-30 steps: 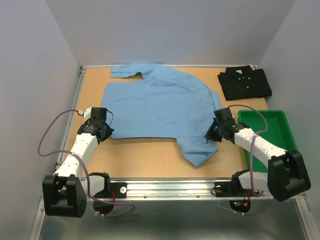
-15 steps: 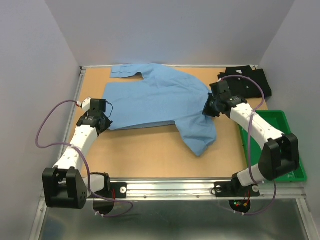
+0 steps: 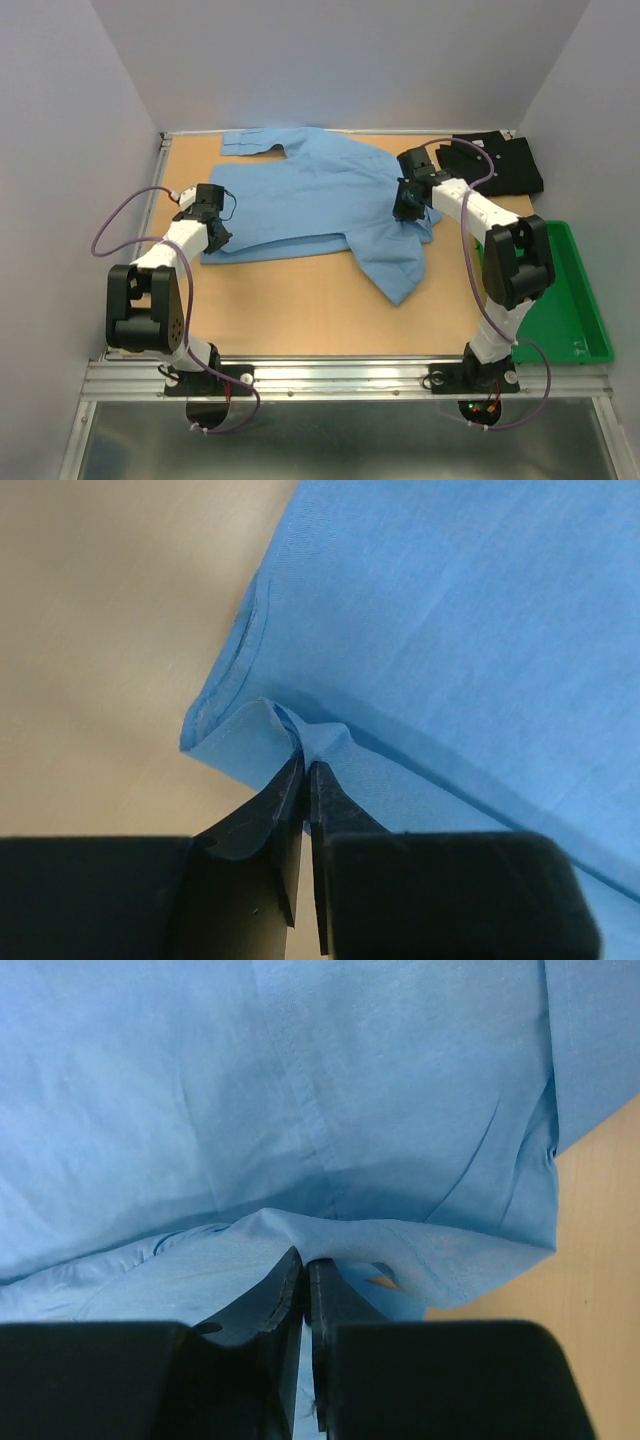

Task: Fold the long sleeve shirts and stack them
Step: Fold the shirt

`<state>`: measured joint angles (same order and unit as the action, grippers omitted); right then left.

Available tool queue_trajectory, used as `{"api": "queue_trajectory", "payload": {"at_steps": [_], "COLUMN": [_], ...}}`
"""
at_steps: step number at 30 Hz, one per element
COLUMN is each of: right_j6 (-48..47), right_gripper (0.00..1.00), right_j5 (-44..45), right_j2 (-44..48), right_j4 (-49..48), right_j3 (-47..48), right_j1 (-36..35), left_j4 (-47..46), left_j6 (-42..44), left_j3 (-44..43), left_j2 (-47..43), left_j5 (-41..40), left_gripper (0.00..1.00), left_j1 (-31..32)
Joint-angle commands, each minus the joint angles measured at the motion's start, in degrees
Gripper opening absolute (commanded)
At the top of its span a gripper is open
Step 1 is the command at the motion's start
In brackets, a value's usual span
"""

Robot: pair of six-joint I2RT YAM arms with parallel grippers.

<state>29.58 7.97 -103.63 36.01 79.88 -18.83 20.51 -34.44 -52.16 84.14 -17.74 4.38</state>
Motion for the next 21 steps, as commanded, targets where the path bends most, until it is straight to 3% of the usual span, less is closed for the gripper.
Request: {"api": "queue_trajectory", "payload": {"at_steps": [1,3,4,5,7,9,10,12,14,15,18,21], "right_j6": [-1.37,-1.54,-1.63,-1.81,-2.60,-3.04,-3.48,-4.09,-4.62,-4.80,-4.80,-4.45], "right_gripper": [0.11,0.15,0.18,0.27,0.35,0.50,0.51,0.51,0.52,0.61,0.76,0.81], "right_j5": [3.81,4.16,4.25,4.34,4.60,5.30,5.91,6.88,7.24,7.24,7.76,7.77], "right_j2": [-2.62,-4.46,-5.08,-5.70,-6.05,-5.88,-5.44,-3.78,-2.46,-0.88,1.58,5.45], "right_j4": [-0.41,-0.59,-0.68,-0.76,-0.77,-0.77,-0.77,-0.85,-0.94,-1.29,-1.82,-2.52], "right_j3": [5.72,7.47,8.18,8.80,10.99,12.49,13.02,13.90,13.21,12.50,9.26,5.74], "right_j1": [0.20,0.20,0.20,0.28,0.20,0.20,0.20,0.20,0.28,0.28,0.37,0.72], "left_j4": [-2.23,-2.76,-2.93,-2.76,-2.76,-2.67,-2.41,-2.23,-1.97,-1.79,-1.35,-1.35], "left_j6": [1.04,0.95,0.95,0.86,0.60,0.42,0.51,0.60,0.60,0.60,1.04,2.09], "left_j3": [-3.47,-4.70,-5.23,-5.67,-6.99,-8.21,-8.48,-9.10,-9.01,-8.23,-6.38,-4.53], "left_j2": [3.66,5.59,6.03,6.65,6.65,5.78,5.34,3.59,2.27,0.61,-2.99,-7.75], "left_j5": [-1.69,-1.08,-0.90,-0.55,-0.19,-0.02,-0.02,0.24,0.42,0.60,0.42,0.42], "left_gripper": [0.27,0.41,0.42,0.46,0.60,0.67,0.76,0.81,0.82,0.82,0.82,0.82], "left_j1": [-0.95,-1.13,-1.13,-1.22,-1.22,-1.31,-1.31,-1.31,-1.31,-1.31,-1.31,-1.31]}}
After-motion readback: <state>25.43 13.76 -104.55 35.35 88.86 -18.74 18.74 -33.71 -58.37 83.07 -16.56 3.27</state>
